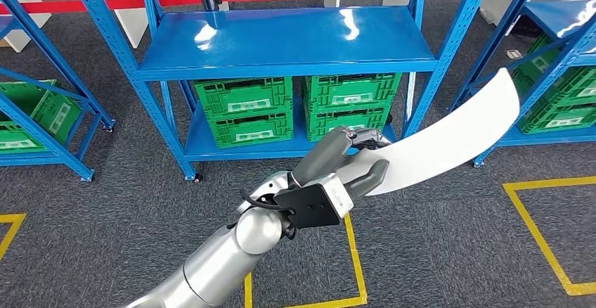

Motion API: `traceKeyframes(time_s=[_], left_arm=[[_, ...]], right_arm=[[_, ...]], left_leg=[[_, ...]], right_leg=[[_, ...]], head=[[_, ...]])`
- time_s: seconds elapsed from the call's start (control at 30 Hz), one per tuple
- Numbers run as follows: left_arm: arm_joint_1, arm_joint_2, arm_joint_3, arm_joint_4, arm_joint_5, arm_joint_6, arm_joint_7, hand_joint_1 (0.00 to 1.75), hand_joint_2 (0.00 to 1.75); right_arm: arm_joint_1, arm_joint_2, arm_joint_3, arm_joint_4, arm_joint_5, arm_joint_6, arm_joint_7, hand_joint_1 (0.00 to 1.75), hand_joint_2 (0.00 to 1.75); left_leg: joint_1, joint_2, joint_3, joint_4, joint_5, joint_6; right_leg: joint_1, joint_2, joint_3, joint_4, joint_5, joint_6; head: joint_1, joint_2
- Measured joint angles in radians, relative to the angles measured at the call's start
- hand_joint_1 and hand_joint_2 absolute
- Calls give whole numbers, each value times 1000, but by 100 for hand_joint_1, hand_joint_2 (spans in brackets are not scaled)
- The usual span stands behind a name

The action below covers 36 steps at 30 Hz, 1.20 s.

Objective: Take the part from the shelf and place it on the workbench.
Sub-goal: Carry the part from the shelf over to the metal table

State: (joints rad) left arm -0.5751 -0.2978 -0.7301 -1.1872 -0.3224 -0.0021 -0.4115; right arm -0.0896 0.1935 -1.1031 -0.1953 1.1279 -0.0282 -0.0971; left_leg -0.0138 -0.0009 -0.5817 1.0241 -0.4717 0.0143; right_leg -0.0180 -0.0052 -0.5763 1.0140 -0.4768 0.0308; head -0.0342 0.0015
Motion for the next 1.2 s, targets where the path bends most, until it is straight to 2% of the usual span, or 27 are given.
traceKeyframes(time_s=[0.2, 0.3, 0.33, 0.37, 0.43, 0.47, 0.5, 0.53, 0.57, 0.63, 0.67, 0.7, 0.77, 0.83, 0.9, 0.97, 1.0, 1.03, 1.07, 1.1, 1.13, 1.17, 1.2], left_arm=[[10, -19, -40, 8, 40, -15, -2, 175, 175], [11, -30, -49, 13, 64, -31, -7, 175, 175], [11, -35, -50, 15, 72, -37, -9, 175, 175], [10, -39, -52, 16, 80, -43, -12, 175, 175], [12, -44, -56, 20, 96, -57, -16, 175, 175], [13, -45, -58, 23, 104, -63, -17, 175, 175], [15, -45, -60, 26, 109, -68, -17, 175, 175], [16, -45, -61, 29, 113, -71, -18, 175, 175], [17, -47, -62, 30, 116, -72, -18, 175, 175], [17, -50, -66, 31, 119, -74, -19, 175, 175], [17, -52, -68, 31, 120, -75, -20, 175, 175], [17, -53, -69, 31, 120, -75, -20, 175, 175], [17, -55, -72, 31, 120, -78, -21, 175, 175], [17, -56, -75, 30, 119, -81, -21, 175, 175], [20, -56, -75, 29, 113, -87, -21, 175, 175], [29, -55, -76, 28, 104, -94, -20, 175, 175], [34, -55, -76, 27, 101, -99, -19, 175, 175], [39, -55, -76, 25, 99, -103, -19, 175, 175], [41, -55, -76, 22, 98, -107, -18, 175, 175], [43, -56, -76, 17, 97, -111, -17, 175, 175], [43, -56, -76, 12, 96, -113, -17, 175, 175], [43, -56, -76, 8, 95, -116, -16, 175, 175], [42, -56, -76, 4, 93, -118, -15, 175, 175]], right_arm=[[-1, -1, 1, 0, -30, 0, -35, 0, 175], [-1, -1, 0, 0, -40, 0, -43, 0, 175], [-1, -1, 0, 0, -41, 0, -43, 0, 175], [-1, -2, 0, 0, -41, 0, -42, 0, 175], [0, -2, -1, 0, -42, 0, -39, 0, 175], [1, -3, -2, 0, -43, 0, -36, 0, 175], [2, -3, -2, 0, -44, 0, -34, 0, 175], [2, -4, -2, 0, -45, 0, -32, 0, 175], [2, -5, -2, 0, -46, 0, -31, 0, 175], [1, -6, -2, 0, -47, 0, -33, 0, 175], [0, -6, -2, 0, -48, 0, -36, 0, 175], [-1, -6, -2, 0, -50, 0, -39, 0, 175], [-1, -6, -2, 0, -51, -1, -43, 0, 175], [-1, -6, -2, 0, -51, -1, -45, 0, 175], [-1, -7, -2, 0, -52, -1, -46, 0, 175], [-2, -7, -2, 0, -52, -2, -46, 0, 175], [-1, -8, -3, 0, -52, -2, -46, 0, 175], [0, -8, -3, 0, -53, -2, -46, 0, 175], [0, -9, -3, 0, -55, -2, -46, 0, 175], [0, -9, -4, 0, -57, -2, -47, 0, 175], [0, -9, -5, 0, -59, -2, -47, 0, 175], [-1, -10, -7, 0, -60, -2, -47, 0, 175], [-2, -11, -9, 0, -61, -2, -46, 0, 175]], left_leg=[[-7, 0, -4, 6, -2, 7], [-5, 4, -2, -7, 8, 20], [-3, 7, -1, -14, 13, 26], [0, 11, 0, -21, 18, 32], [1, 20, -4, -23, 20, 36], [0, 25, -6, -22, 20, 36], [0, 31, -9, -20, 20, 35], [1, 37, -11, -16, 19, 33], [2, 43, -14, -11, 17, 30], [4, 54, -20, 6, 8, 17], [3, 58, -22, 13, 4, 10], [1, 62, -23, 18, 1, 3], [0, 72, -22, 18, 2, -9], [5, 59, -27, 33, -13, -23], [9, 26, -60, 117, -68, -35], [10, 10, -114, 247, -131, -39], [10, 8, -131, 288, -143, -39], [10, 7, -130, 292, -135, -36], [10, 3, -111, 257, -110, -32], [10, -8, -76, 190, -74, -25], [10, -29, -40, 118, -48, -18], [10, -47, -12, 60, -30, -14], [8, -61, 5, 25, -24, -11]], right_leg=[[-7, 0, -2, -1, 4, 8], [-10, 2, -5, 1, 2, 16], [-9, 3, -14, 18, -12, 18], [-8, 4, -31, 56, -36, 18], [-7, 5, -89, 180, -104, 18], [-7, 5, -117, 239, -127, 19], [-8, 5, -131, 272, -133, 21], [-9, 3, -127, 266, -120, 22], [-12, -1, -103, 221, -92, 24], [-14, -25, -34, 90, -41, 27], [-13, -33, -13, 48, -29, 22], [-12, -37, -6, 30, -27, 16], [-9, -24, -11, 32, -25, -2], [-10, -11, -14, 30, -20, -14], [-13, 2, -17, 29, -15, -23], [-13, 18, -21, 30, -12, -27], [-12, 27, -22, 30, -11, -28], [-12, 37, -23, 30, -11, -28], [-11, 48, -24, 30, -10, -27], [-11, 60, -24, 30, -8, -25], [-11, 70, -25, 30, -7, -22], [-12, 80, -27, 30, -5, -18], [-14, 88, -30, 29, -2, -12]], head=[[0, 0], [0, 0], [1, 0], [3, 0], [6, 0], [7, 0], [8, 0], [8, 0], [8, 0], [9, 0], [10, 0], [9, 0], [7, 0], [4, 0], [1, 0], [-1, 0], [-2, 0], [-2, 0], [-2, 0], [-2, 0], [-1, 0], [-2, 0], [-2, 0]])
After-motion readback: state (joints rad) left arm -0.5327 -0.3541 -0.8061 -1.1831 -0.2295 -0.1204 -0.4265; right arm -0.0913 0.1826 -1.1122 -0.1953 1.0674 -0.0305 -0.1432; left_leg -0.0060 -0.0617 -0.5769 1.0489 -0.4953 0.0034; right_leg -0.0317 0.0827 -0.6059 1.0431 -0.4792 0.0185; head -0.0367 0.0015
